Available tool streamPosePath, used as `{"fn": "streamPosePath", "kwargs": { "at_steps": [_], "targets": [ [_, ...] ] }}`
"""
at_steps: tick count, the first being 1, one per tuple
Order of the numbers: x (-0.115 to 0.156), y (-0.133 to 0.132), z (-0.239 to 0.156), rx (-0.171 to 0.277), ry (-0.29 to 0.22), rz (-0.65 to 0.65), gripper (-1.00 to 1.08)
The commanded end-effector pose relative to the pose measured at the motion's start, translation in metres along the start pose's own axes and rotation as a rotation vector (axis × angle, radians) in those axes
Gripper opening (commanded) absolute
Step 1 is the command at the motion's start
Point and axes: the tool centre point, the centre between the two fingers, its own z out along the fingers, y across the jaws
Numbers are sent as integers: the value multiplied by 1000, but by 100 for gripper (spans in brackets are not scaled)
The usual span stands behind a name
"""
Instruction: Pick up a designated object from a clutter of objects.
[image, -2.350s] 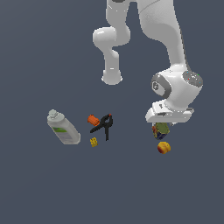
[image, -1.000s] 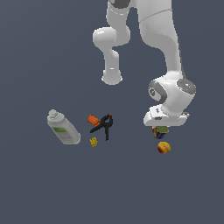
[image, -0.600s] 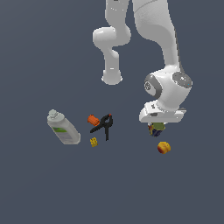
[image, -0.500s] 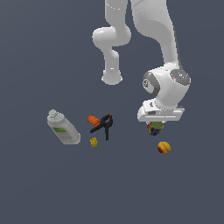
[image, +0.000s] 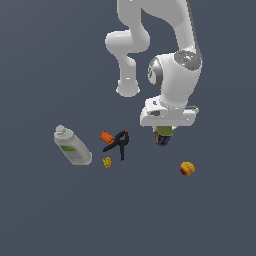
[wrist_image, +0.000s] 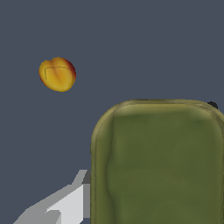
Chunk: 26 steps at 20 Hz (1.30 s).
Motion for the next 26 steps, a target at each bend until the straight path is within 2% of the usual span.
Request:
{"fn": "streamPosePath", "kwargs": {
  "at_steps": [1,21,26],
  "targets": [
    [-1,23,-25,2,4,0,-100],
    [-11,209,-207,4,4,1,-100],
    [-11,248,-245,1,4,1,-100]
  ]
}}
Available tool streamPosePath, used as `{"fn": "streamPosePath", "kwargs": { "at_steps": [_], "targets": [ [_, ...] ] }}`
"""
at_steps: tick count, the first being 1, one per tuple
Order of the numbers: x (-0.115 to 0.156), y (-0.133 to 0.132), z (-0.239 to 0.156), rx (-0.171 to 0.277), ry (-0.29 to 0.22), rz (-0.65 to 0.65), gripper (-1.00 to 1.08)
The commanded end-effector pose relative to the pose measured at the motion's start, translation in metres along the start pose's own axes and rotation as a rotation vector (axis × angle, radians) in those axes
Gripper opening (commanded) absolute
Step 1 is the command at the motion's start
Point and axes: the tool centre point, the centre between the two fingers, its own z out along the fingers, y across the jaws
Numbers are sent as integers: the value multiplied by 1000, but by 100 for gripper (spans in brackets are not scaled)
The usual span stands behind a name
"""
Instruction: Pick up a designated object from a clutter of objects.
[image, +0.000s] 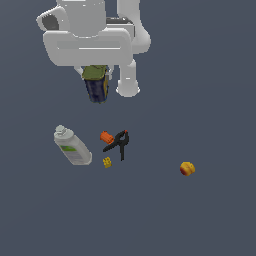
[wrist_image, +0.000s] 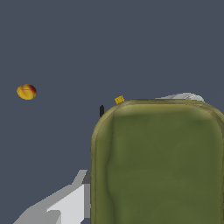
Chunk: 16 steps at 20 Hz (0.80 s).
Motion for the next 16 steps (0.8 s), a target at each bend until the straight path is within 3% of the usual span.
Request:
{"fn": "streamPosePath", "kwargs": {
  "at_steps": [1,8,16],
  "targets": [
    [0,17,-19,-2,3,-1,-100],
    [2,46,-48,-3,3,-2,-100],
    [4,56,-58,-3,3,-2,-100]
  ]
}}
